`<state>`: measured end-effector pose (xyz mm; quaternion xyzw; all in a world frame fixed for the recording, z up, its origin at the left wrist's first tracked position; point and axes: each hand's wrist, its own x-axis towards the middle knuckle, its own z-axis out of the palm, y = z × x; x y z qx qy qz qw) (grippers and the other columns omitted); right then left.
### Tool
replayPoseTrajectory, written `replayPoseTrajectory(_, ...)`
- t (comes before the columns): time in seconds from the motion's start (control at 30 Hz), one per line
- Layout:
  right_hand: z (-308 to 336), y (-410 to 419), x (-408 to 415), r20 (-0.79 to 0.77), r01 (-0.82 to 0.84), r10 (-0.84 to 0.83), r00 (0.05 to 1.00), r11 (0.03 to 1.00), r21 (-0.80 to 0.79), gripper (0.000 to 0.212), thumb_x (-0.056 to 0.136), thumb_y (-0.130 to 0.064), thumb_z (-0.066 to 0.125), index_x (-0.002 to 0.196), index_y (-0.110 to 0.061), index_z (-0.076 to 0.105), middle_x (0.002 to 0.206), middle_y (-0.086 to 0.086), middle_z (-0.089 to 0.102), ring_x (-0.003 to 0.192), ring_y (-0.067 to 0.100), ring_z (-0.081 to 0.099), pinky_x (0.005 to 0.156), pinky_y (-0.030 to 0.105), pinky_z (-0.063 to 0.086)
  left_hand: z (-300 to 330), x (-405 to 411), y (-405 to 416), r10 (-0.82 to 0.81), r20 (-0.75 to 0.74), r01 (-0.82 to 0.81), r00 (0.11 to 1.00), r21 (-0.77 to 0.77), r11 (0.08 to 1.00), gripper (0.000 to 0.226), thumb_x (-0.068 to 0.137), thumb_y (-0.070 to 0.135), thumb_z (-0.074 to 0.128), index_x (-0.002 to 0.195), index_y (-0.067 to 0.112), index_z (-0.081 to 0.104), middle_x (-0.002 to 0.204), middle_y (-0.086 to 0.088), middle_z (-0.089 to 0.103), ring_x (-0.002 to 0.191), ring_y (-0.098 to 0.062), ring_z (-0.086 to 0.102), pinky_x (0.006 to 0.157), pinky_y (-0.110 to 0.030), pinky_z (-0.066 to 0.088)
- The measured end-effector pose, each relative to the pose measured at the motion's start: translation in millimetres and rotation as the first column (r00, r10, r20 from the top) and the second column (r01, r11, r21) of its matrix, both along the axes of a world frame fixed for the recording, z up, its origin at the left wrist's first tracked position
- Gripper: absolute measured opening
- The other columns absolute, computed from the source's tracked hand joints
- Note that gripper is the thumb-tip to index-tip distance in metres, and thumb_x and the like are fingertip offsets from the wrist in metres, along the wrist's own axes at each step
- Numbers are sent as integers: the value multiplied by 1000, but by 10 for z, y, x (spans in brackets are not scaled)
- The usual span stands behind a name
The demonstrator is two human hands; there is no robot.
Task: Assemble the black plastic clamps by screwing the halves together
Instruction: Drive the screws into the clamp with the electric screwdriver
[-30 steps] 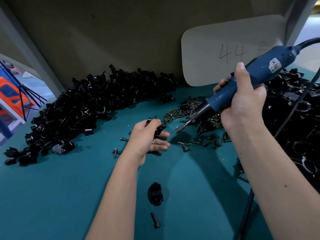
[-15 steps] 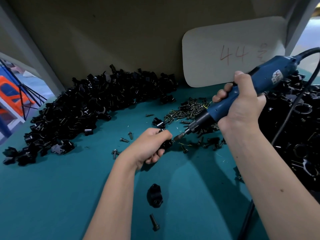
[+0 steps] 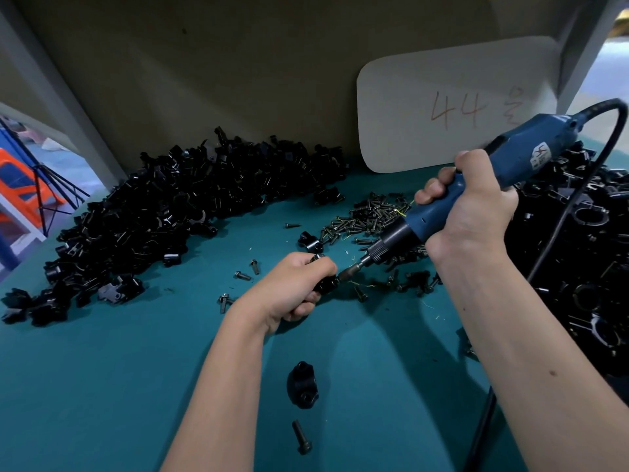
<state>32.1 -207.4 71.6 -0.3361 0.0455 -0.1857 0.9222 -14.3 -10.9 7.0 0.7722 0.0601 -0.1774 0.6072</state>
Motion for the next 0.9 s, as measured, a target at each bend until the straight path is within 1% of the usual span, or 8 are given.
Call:
replayPoseTrajectory(0.13,1,-1,2,0,-6,6,1000,1000,14,25,88,2,55,73,-12,40,59,4,42,46,17,39,50,27,35,-3,1,5,-5,2,5,1000,-8,1000,22,75,41,58,76,24,45,53,6,37,38,-10,26,38,-14,17)
replayPoseTrajectory(0.63,5,-5,9,23,-14,14,1000,1000,14,24,88,2,53,77,-12,39,58,3,41,45,16,39,49,27,36,13,-9,0,-6,-4,6,1000,-16,1000,23,76,41,58,80,23,45,52,7,38,38,-9,27,37,-15,18)
replayPoseTrajectory(0.9,18,9,-9,43,-18,18,999,1000,17,26,88,4,52,71,-12,39,57,3,41,45,16,38,50,27,35,33,-20,-7,-3,-16,3,1000,-20,1000,23,76,41,58,77,23,44,52,7,37,37,-8,26,36,-14,17)
